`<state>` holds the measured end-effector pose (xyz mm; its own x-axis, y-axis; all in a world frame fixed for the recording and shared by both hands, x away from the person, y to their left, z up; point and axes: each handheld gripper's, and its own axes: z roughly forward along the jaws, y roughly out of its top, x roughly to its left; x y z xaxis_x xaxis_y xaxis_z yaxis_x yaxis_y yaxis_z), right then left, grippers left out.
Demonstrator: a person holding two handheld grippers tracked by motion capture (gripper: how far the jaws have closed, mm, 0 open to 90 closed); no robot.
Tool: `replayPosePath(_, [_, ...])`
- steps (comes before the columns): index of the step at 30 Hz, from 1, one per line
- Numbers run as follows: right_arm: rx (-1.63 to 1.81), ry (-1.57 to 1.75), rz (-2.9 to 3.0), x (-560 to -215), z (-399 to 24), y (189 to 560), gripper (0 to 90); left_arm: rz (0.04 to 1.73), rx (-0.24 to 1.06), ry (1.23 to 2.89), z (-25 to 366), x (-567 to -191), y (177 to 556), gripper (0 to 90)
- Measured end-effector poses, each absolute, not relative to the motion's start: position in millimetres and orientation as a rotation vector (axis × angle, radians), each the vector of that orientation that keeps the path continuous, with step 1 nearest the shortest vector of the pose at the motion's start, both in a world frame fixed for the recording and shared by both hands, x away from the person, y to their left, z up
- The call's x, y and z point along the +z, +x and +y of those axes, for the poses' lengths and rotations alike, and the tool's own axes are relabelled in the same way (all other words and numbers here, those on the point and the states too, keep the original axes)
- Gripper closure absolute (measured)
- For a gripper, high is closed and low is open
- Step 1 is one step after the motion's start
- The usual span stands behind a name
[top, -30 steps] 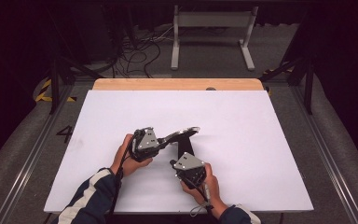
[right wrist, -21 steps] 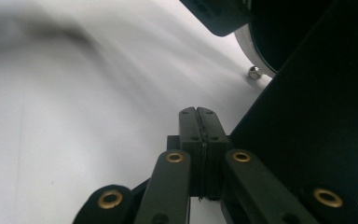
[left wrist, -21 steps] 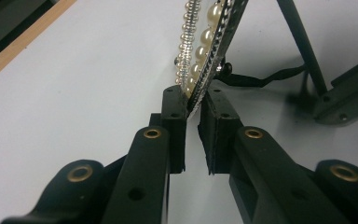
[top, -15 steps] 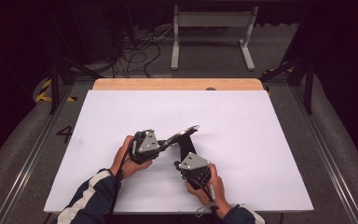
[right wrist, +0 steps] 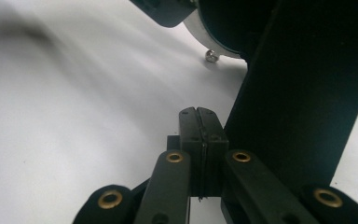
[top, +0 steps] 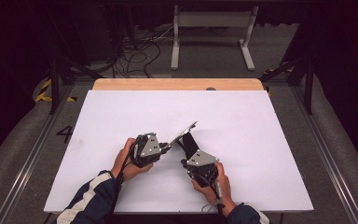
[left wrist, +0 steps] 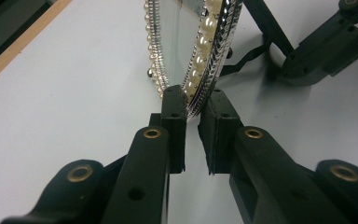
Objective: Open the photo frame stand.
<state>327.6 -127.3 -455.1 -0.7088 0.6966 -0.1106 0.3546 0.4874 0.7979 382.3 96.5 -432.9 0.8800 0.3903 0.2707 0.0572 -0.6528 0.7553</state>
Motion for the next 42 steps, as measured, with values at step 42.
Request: replayPosePath(42, [1.116, 0.915, 2.345, -457, -140, 337, 90.0, 0.306, 0.522, 2.209, 90, -440, 385, 76.7])
